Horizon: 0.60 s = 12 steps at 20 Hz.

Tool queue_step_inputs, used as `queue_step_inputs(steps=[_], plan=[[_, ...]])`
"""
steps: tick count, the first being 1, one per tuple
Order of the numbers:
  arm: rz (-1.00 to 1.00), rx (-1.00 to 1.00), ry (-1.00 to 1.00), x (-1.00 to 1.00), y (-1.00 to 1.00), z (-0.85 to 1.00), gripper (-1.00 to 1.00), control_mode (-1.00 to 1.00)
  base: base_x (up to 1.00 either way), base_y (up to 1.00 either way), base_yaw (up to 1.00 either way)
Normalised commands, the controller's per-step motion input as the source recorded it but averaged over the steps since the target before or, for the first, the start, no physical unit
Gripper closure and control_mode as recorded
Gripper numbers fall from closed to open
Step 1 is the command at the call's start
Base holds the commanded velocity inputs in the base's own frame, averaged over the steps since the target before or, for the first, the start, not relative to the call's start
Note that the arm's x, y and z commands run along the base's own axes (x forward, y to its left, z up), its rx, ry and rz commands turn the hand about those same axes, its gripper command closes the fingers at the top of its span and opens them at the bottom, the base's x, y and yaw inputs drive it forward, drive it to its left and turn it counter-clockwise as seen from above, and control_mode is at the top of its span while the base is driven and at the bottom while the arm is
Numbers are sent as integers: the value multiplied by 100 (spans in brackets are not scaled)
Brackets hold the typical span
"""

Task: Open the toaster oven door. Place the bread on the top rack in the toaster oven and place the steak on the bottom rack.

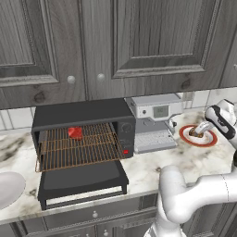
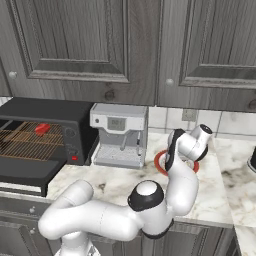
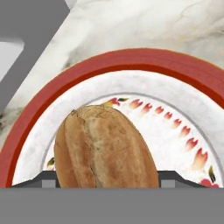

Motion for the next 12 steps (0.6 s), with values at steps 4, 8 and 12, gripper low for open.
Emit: queue_step_inputs(steps=[4, 8, 12], plan=[[0, 0, 0, -22, 2, -35, 100, -100, 0, 0, 0], [0, 0, -5, -35, 0, -17, 100, -100, 0, 0, 0], [0, 1, -7, -40, 0, -1, 100, -100, 0, 0, 0]])
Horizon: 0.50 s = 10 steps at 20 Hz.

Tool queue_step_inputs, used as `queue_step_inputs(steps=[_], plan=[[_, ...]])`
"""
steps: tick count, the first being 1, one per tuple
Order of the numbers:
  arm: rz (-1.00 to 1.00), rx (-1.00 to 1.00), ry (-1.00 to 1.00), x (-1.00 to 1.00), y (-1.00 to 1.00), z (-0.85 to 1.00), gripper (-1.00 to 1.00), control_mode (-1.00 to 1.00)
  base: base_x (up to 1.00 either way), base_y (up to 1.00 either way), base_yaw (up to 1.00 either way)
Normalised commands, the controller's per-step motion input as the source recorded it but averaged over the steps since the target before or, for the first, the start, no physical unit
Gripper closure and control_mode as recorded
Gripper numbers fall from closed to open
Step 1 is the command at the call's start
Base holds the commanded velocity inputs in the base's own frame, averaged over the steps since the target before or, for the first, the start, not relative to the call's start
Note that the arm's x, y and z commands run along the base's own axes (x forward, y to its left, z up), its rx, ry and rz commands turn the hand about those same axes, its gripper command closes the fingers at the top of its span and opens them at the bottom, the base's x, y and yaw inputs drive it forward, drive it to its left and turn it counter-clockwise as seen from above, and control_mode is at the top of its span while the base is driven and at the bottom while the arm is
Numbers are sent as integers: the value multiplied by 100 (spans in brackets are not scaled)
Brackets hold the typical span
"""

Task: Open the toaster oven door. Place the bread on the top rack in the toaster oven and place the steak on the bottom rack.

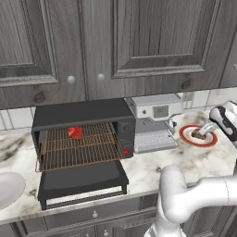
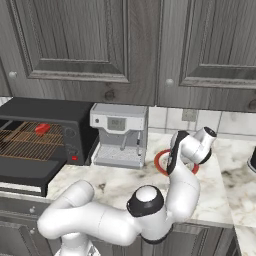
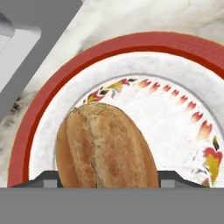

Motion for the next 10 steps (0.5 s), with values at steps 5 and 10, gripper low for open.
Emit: queue_step_inputs(steps=[5, 10], plan=[[-7, 1, 0, -46, 9, 12, 100, -100, 0, 0, 0], [-6, 0, 0, -43, 9, 21, 100, -100, 0, 0, 0]])
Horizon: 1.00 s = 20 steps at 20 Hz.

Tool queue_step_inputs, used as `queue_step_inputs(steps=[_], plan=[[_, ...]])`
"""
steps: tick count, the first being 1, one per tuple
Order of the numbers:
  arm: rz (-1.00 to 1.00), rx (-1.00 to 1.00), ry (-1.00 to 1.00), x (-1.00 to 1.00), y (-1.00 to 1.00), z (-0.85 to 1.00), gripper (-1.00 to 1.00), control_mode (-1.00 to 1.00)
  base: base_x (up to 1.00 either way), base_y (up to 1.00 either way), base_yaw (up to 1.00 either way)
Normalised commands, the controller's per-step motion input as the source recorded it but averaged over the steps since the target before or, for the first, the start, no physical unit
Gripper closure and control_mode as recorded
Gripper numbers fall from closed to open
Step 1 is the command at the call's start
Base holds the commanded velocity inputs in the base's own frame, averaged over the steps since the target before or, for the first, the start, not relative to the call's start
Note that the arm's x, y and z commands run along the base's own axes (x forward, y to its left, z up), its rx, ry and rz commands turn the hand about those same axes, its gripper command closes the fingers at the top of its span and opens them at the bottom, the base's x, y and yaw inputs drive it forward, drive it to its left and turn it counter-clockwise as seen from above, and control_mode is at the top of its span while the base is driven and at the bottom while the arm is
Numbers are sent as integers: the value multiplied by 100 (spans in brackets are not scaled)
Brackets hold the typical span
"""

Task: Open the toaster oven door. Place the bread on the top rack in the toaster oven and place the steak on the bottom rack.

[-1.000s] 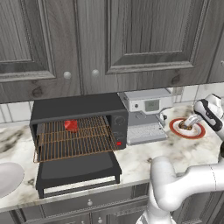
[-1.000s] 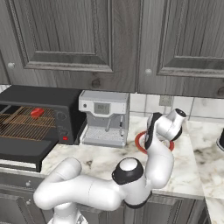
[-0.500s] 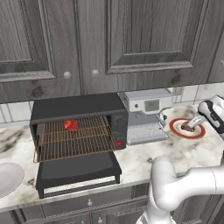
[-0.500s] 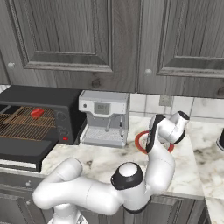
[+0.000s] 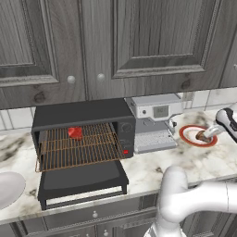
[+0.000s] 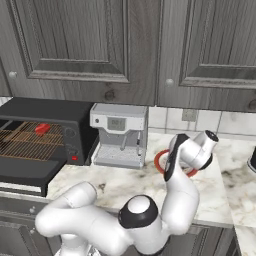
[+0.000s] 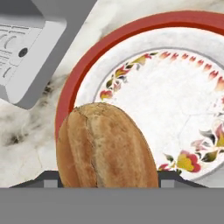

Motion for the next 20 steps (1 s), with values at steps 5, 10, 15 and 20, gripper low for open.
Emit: queue_step_inputs(steps=[5, 10, 15, 20], plan=[[0, -1, 0, -43, 15, 26, 100, -100, 0, 0, 0], [0, 0, -1, -36, 18, 37, 100, -100, 0, 0, 0], [0, 0, -12, -44, 16, 32, 100, -100, 0, 0, 0], [-1, -2, -8, -44, 25, 30, 100, -100, 0, 0, 0]])
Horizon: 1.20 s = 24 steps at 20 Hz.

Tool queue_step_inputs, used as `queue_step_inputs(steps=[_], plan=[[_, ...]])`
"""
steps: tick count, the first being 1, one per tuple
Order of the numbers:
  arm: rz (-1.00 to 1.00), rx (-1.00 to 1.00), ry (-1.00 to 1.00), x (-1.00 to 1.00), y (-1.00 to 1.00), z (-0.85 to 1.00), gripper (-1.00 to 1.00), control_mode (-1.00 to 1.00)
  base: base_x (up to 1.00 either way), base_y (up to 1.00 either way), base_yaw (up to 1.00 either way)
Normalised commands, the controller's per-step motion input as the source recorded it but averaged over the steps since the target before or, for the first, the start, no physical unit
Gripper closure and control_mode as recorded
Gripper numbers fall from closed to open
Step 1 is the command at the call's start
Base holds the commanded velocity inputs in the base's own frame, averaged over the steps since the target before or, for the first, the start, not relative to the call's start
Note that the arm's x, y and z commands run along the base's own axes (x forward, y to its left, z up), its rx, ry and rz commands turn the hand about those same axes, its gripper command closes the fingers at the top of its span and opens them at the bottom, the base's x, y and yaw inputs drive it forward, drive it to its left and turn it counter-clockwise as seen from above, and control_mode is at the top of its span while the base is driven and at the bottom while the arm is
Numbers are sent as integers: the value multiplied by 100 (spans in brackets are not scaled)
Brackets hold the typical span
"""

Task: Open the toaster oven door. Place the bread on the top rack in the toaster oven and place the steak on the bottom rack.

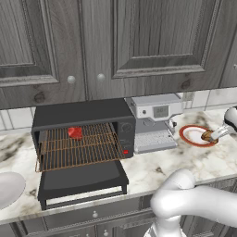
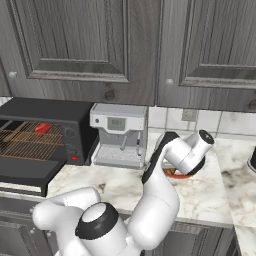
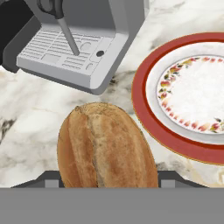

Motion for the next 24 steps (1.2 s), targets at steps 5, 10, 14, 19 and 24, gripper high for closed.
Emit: queue_step_inputs(steps=[5, 10, 14, 19, 24], plan=[[0, -11, -3, -41, 34, 31, 100, -100, 0, 0, 0], [0, -8, 0, -42, 36, 30, 100, -100, 0, 0, 0], [0, -6, 2, -32, 32, 30, 100, -100, 0, 0, 0], [4, -3, 4, -32, 27, 32, 100, -100, 0, 0, 0], [8, -1, 1, -41, 35, 22, 100, -100, 0, 0, 0]])
